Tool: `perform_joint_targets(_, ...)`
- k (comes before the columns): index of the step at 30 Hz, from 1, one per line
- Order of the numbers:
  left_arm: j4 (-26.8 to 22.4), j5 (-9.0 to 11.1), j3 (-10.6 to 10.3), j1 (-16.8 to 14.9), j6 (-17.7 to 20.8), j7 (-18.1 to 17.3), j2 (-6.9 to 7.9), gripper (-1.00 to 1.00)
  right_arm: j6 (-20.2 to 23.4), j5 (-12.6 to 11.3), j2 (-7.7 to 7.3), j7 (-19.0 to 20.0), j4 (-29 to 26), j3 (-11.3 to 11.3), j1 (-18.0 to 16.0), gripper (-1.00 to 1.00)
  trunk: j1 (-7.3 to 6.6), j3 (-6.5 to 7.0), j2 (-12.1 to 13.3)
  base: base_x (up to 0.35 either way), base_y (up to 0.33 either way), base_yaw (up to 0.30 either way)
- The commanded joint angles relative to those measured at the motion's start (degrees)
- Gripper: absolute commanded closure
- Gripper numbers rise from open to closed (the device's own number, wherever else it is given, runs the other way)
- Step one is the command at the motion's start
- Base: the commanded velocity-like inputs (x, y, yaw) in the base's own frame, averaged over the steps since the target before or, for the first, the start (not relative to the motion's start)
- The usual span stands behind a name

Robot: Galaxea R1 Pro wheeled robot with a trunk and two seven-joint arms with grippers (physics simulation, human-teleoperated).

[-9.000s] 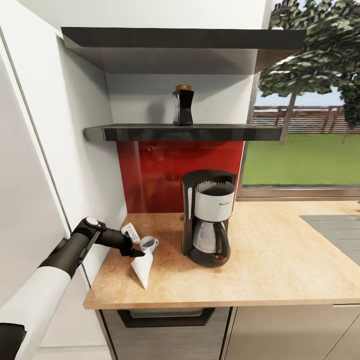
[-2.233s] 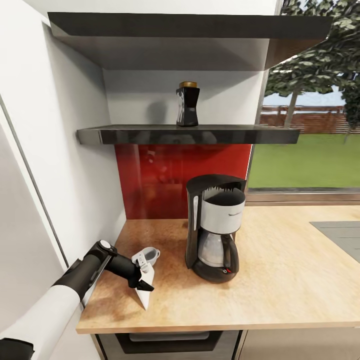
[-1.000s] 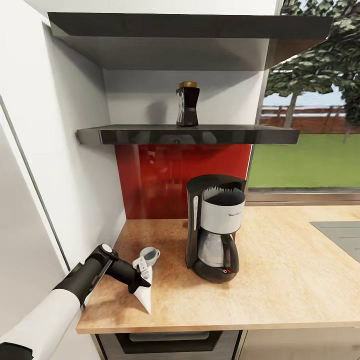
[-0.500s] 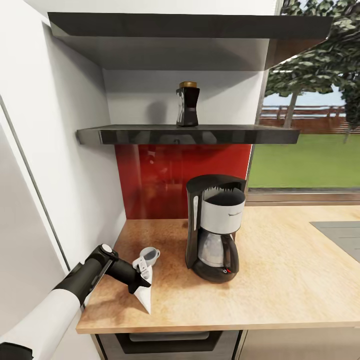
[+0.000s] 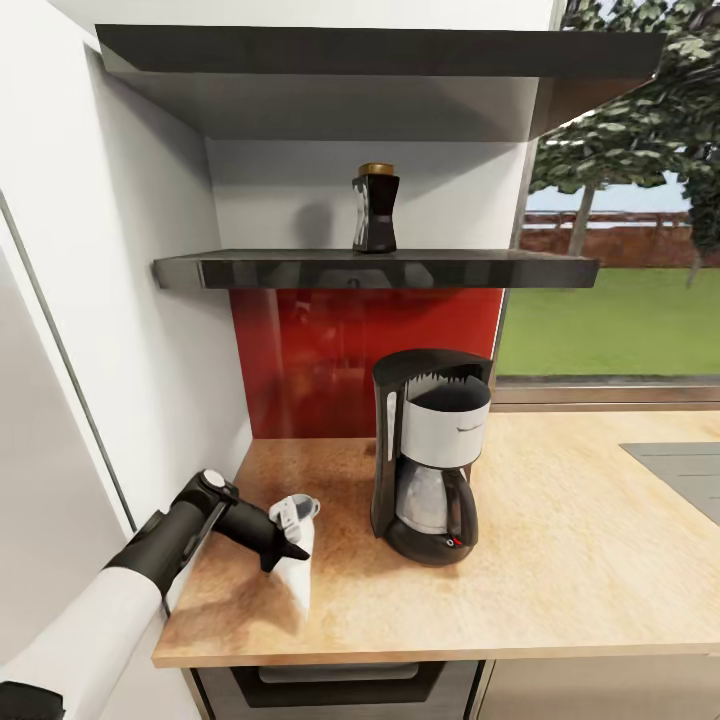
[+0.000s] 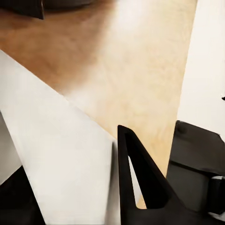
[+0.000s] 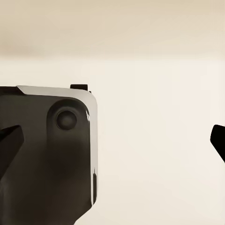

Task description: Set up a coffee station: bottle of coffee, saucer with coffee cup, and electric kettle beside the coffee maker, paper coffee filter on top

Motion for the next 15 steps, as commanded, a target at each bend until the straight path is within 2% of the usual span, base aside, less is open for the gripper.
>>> perform_joint_targets(1, -1.3, -0.2, -0.1, -0.1, 0.9, -0.3, 0.03, 1.00, -0.2, 0.0, 0.00, -0.1, 0.0, 0.0, 0.0, -1.00, 0.02, -0.03, 0.0, 0.000, 0.000, 0.000)
perform_joint_targets(3, -3.4, -0.2, -0.1, -0.4, 2.1, -0.5, 0.06, 1.00, -0.2, 0.0, 0.00, -0.1, 0.0, 0.0, 0.0, -1.00, 0.02, -0.03, 0.0, 0.000, 0.000, 0.000)
perform_joint_targets(7, -8.4, -0.3, -0.1, -2.9, 7.1, -2.8, 0.43, 1.00, -0.2, 0.0, 0.07, -0.1, 0.0, -0.1, 0.0, -1.00, 0.02, -0.03, 0.0, 0.000, 0.000, 0.000)
perform_joint_targets(10, -11.0, -0.6, -0.1, -8.6, 10.9, -6.1, 0.80, 1.00, -0.2, 0.0, 0.10, -0.1, -0.1, -0.2, 0.0, -1.00, 0.02, -0.03, 0.0, 0.000, 0.000, 0.000)
perform_joint_targets(15, -11.5, -0.8, -0.2, -15.2, 14.0, -6.9, 0.77, 1.00, -0.2, -0.1, 0.21, -0.1, -0.5, -0.2, 0.0, -1.00, 0.02, -0.03, 0.0, 0.000, 0.000, 0.000)
